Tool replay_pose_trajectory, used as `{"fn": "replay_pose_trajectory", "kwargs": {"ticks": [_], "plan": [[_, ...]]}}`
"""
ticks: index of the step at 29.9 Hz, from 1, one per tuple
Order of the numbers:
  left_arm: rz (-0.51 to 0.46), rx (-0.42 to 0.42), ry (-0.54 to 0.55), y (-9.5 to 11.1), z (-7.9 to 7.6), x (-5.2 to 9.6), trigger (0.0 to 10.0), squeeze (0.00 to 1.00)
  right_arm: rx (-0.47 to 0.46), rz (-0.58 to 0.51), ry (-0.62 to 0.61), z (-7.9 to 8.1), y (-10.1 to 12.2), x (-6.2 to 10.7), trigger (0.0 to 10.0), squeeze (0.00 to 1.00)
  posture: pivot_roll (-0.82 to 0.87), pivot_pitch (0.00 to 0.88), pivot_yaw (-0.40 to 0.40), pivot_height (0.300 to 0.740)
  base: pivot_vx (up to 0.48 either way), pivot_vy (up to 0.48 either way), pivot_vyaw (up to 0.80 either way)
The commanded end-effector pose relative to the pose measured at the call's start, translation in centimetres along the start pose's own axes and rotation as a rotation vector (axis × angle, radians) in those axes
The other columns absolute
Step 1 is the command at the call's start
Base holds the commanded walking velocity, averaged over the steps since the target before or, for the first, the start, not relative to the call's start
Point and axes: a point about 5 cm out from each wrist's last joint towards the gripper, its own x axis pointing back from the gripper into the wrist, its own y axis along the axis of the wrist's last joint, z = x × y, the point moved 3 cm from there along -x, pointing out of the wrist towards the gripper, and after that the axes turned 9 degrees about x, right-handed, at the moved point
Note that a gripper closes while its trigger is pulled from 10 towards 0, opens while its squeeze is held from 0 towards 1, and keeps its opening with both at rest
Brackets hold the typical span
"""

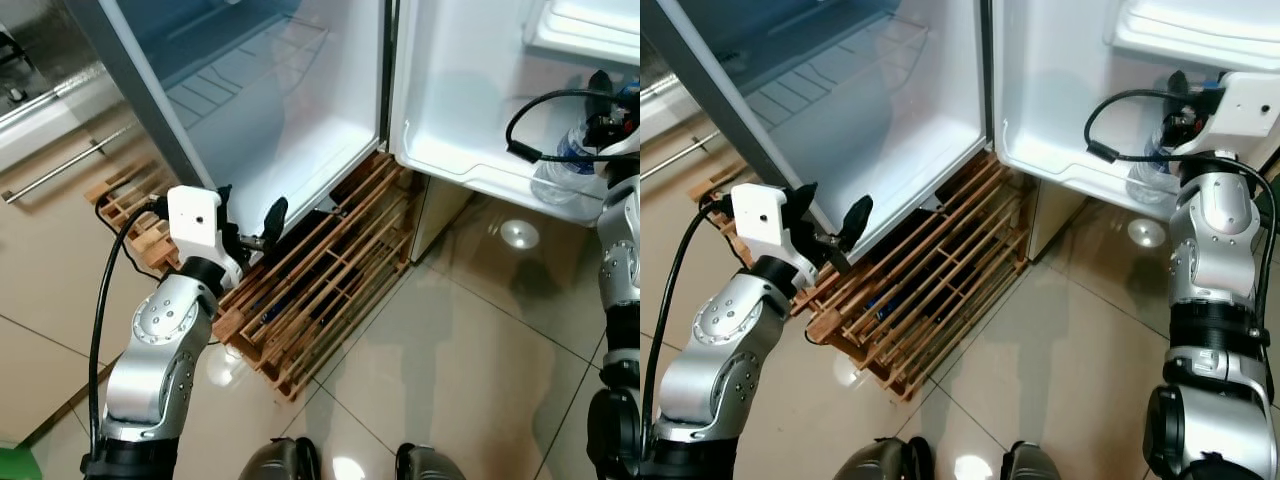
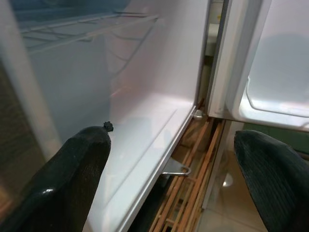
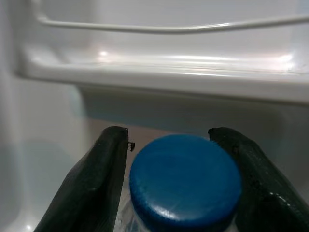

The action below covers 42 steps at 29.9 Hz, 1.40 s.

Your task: Restocking fridge

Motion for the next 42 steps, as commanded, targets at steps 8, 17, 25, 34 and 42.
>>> {"fn": "replay_pose_trajectory", "kwargs": {"ticks": [8,17,25,34,42], "plan": [[-0.026,0.011,-0.005,-0.2,-0.5,-1.3,10.0,0.0,0.067,0.04,-0.022,1.7,1.0,2.3,10.0,1.0,-0.05,0.111,0.115,0.74,0.0,0.0,0.0],[-0.062,0.05,-0.034,-0.4,-1.6,-3.5,10.0,0.0,0.409,-0.271,-0.185,-0.4,8.7,3.9,10.0,1.0,-0.13,0.048,0.114,0.74,0.0,0.0,0.0],[-0.075,0.063,-0.068,-0.7,-2.6,-4.8,10.0,0.0,0.307,-0.179,-0.07,2.8,6.9,8.0,10.0,1.0,-0.18,0.005,0.111,0.74,0.0,0.0,0.0],[-0.017,0.013,-0.035,-1.9,-1.5,-3.6,10.0,0.0,0.082,0.163,0.15,6.7,-1.0,13.7,10.0,1.0,-0.2,0.0,0.093,0.74,0.0,0.0,0.0],[0.004,0.084,0.12,-3.3,2.2,-0.6,10.0,0.0,0.011,0.452,0.085,4.1,-9.5,16.5,10.0,0.0,-0.16,0.0,0.079,0.74,0.0,-0.171,0.0]]}}
